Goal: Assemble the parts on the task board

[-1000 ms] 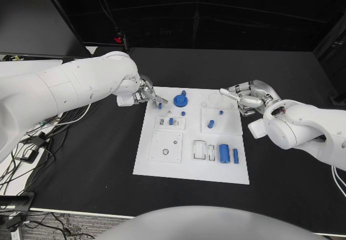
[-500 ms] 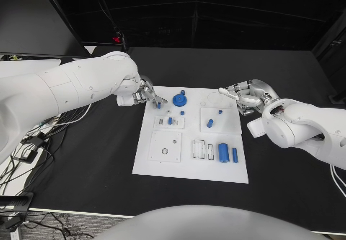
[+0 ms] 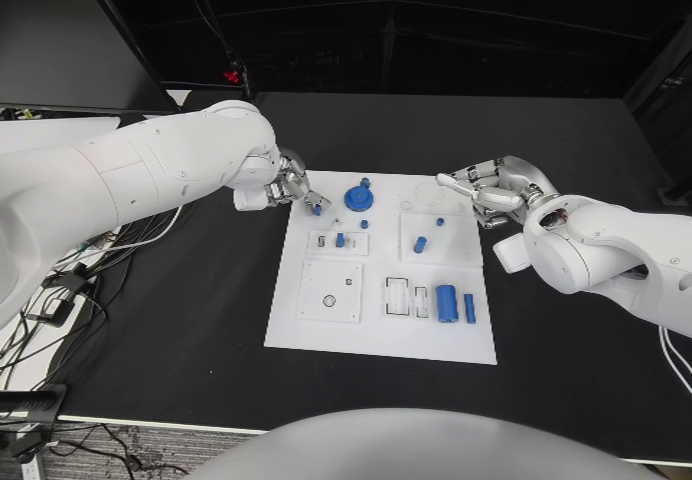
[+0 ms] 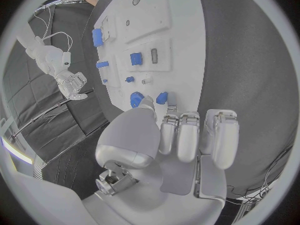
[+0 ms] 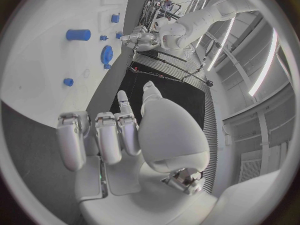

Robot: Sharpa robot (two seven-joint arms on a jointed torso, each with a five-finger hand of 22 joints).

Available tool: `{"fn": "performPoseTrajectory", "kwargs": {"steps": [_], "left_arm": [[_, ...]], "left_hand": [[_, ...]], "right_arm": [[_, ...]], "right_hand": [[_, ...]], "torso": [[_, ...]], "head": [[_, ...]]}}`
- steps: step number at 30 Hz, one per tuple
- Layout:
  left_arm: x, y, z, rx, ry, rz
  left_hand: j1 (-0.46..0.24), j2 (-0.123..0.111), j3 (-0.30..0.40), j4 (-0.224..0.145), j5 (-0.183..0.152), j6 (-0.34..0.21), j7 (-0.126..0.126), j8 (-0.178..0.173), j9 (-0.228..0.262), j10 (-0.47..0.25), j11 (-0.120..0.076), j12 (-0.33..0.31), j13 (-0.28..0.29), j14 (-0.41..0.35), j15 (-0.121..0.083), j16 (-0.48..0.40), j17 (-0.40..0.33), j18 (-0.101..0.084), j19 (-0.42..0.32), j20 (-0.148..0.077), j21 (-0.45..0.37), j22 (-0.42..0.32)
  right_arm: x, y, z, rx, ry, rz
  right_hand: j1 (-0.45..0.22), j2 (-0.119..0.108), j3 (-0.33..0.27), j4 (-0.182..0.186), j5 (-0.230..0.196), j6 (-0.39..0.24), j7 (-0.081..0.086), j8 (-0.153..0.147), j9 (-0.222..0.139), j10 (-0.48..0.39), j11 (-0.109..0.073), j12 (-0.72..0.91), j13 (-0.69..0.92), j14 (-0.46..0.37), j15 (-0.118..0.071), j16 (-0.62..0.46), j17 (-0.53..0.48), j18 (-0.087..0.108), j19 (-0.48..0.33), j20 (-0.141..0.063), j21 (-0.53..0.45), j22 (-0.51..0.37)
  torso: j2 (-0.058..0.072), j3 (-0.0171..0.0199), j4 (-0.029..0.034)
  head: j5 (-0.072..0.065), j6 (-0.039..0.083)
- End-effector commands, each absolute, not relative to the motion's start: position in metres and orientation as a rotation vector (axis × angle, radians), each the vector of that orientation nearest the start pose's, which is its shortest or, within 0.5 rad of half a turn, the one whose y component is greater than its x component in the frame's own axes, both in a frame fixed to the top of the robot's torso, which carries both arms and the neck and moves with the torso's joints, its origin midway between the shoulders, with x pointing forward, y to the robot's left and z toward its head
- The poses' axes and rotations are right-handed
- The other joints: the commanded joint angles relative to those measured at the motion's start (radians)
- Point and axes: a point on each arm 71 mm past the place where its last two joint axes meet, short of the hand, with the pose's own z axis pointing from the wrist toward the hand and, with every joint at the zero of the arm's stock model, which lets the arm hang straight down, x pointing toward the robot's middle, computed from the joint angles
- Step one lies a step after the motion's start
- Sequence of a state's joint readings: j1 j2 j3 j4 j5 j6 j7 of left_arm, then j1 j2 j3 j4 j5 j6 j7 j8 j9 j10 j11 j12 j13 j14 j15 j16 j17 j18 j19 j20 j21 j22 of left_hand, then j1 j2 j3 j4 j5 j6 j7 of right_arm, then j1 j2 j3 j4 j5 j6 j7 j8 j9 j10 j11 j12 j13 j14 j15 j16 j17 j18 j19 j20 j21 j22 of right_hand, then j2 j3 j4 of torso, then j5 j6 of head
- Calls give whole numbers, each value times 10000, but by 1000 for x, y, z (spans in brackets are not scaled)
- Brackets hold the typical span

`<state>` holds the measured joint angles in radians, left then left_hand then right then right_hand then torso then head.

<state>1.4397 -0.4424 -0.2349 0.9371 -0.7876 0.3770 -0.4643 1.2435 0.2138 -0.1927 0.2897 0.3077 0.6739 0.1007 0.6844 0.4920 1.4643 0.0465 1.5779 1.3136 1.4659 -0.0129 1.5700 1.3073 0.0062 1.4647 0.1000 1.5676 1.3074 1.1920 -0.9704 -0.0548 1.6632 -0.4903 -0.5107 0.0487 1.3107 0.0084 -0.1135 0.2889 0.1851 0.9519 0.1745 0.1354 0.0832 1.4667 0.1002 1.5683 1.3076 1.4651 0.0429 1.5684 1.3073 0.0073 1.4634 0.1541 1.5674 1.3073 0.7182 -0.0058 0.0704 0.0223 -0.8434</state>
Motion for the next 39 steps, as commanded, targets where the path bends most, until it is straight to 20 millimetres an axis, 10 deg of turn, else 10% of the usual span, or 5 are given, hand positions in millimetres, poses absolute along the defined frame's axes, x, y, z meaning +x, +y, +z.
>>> {"fn": "performPoseTrajectory", "kwargs": {"steps": [1, 35, 39], "left_arm": [[580, 180, -186, -2360, 24678, -3524], [580, 178, -187, -2264, 24835, -3472], [580, 178, -188, -2270, 24826, -3481]], "left_hand": [[362, 151, 107, 0, 112, 51, -15, -78, -27, 1065, -91, -71, 2572, 1049, -109, 8, 2635, -62, 1061, -47, 32, 2634], [1104, 381, 553, 16, 548, 118, -45, -197, -111, 1065, -121, -71, 2572, 1049, -138, 8, 2635, -62, 1061, -76, 32, 2634], [1410, 363, 832, 16, 1065, 118, -50, -239, -135, 1065, -126, -71, 2572, 1049, -148, 8, 2635, -62, 1061, -86, 32, 2634]], "right_arm": [[461, -237, -185, 8396, 16328, 10699], [460, -238, -185, 8449, 16328, 10629], [460, -238, -185, 8451, 16330, 10626]], "right_hand": [[-23, 105, -50, -6, 77, -58, -37, 49, 12, 1041, -17, 25, 2631, 1057, -9, 24, 2635, -73, 1074, -10, 34, 2635], [-13, 121, -65, -10, 91, -56, -40, 64, 14, 1041, -20, 25, 2631, 1057, -11, 24, 2635, -73, 1074, -12, 34, 2635], [-13, 121, -65, -10, 91, -56, -40, 64, 14, 1041, -20, 25, 2631, 1057, -11, 24, 2635, -73, 1074, -12, 34, 2635]], "torso": [[-2, 3, -1], [-3, 1, 5], [-5, 1, 2]], "head": [[-2, -16], [-88, -114], [-84, -117]]}}
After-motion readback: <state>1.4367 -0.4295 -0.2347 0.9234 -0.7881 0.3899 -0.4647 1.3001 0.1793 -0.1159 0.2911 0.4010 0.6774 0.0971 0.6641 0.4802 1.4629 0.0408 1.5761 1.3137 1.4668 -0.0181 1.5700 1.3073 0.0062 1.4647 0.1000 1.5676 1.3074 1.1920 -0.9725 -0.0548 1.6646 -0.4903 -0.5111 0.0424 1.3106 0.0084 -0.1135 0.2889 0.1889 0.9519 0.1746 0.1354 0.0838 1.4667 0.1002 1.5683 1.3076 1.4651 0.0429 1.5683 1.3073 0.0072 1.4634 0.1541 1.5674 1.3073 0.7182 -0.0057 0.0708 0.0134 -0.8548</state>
